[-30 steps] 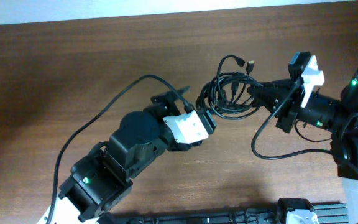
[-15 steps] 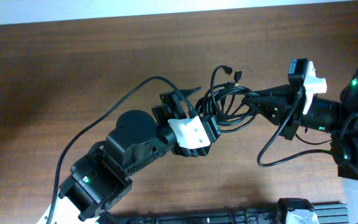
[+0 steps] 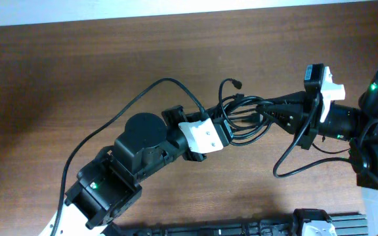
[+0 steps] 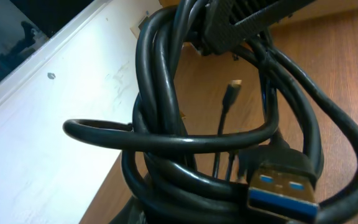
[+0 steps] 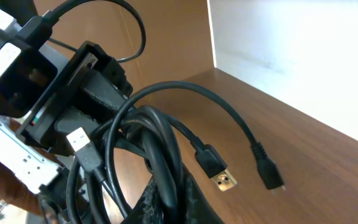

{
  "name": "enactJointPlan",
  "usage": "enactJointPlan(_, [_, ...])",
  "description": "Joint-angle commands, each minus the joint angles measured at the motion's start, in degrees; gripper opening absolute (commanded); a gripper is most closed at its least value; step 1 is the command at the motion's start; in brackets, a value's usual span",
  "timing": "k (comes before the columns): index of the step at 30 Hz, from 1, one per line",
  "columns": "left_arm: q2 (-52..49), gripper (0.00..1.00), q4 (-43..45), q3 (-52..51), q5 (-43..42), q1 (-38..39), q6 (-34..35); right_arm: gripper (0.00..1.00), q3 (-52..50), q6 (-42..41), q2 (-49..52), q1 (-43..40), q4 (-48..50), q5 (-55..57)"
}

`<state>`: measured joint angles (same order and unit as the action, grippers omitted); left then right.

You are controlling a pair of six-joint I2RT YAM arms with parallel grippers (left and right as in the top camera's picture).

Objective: Untangle cables
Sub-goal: 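Grasp the bundle with the left gripper and open the right gripper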

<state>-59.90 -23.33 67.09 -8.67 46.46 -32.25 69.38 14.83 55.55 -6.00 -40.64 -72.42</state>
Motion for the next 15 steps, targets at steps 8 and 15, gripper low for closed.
enactJointPlan(8, [-0.9, 0.0, 1.9, 0.5, 9.2, 0.1, -0.1, 0.9, 1.6, -7.1, -0.4, -0.1, 0.3, 4.0])
enactJointPlan(15, [-0.9, 0.0, 6.2, 0.5, 13.2, -2.9, 10.9, 0.91, 1.6, -20.0, -0.4, -0.1, 0.3, 16.6])
